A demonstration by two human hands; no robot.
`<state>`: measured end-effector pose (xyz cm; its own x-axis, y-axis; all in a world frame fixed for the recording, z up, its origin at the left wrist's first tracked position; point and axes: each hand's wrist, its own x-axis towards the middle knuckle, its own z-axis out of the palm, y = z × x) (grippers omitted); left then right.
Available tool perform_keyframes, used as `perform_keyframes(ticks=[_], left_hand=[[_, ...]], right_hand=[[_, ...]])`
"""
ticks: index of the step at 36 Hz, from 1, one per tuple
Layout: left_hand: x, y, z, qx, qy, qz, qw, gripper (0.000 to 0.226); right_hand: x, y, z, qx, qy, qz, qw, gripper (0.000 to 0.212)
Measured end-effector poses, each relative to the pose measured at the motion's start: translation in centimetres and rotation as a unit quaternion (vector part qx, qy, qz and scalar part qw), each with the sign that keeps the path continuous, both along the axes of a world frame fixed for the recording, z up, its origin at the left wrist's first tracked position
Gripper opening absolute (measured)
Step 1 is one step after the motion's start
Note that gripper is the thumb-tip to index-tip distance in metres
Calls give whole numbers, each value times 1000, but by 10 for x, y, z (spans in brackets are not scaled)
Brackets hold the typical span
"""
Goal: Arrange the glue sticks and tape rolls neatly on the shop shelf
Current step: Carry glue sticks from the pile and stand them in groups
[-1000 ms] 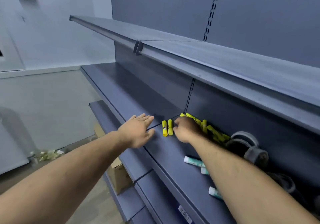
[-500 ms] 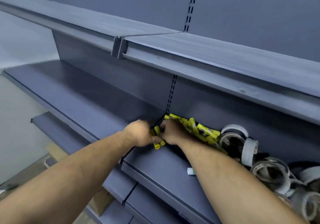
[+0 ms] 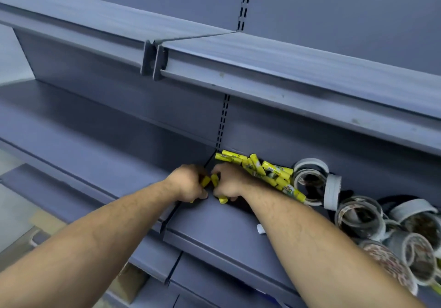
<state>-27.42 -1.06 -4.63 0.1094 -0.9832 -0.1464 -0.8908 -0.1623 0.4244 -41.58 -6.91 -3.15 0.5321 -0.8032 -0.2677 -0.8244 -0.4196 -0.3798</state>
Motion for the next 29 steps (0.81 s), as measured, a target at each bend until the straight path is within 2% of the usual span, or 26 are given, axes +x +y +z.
perform_keyframes(ticks=[5,9,12,14,17,20,24,27,29], left_hand=[[8,2,3,-33,58,10,998,33],[11,3,11,-73,153,44,985,39],[13,4,14,-80,196,71,975,26],[14,3,15,-76,217,77,970,20],[13,3,15,-68,220,77,970,17],[11,5,13,-68,217,81,970,17],[10,8,9,-60,254,87,962,19],[11,8,9,-44,289,80,953,18],[11,8,11,-44,308,75,947,26]], right_hand=[[-6,-1,5,-42,-55,-18,997,34],[-17,-3,12,-81,-127,-38,988,34],[-23,-5,17,-100,-144,-49,983,37],[-25,-6,19,-100,-158,-60,980,30],[-27,-4,18,-102,-153,-70,980,20],[-25,1,15,-98,-137,-58,984,30],[-21,5,14,-140,-104,-49,983,28],[-21,4,13,-157,-111,-49,980,23],[-22,2,13,-165,-122,-51,977,18]])
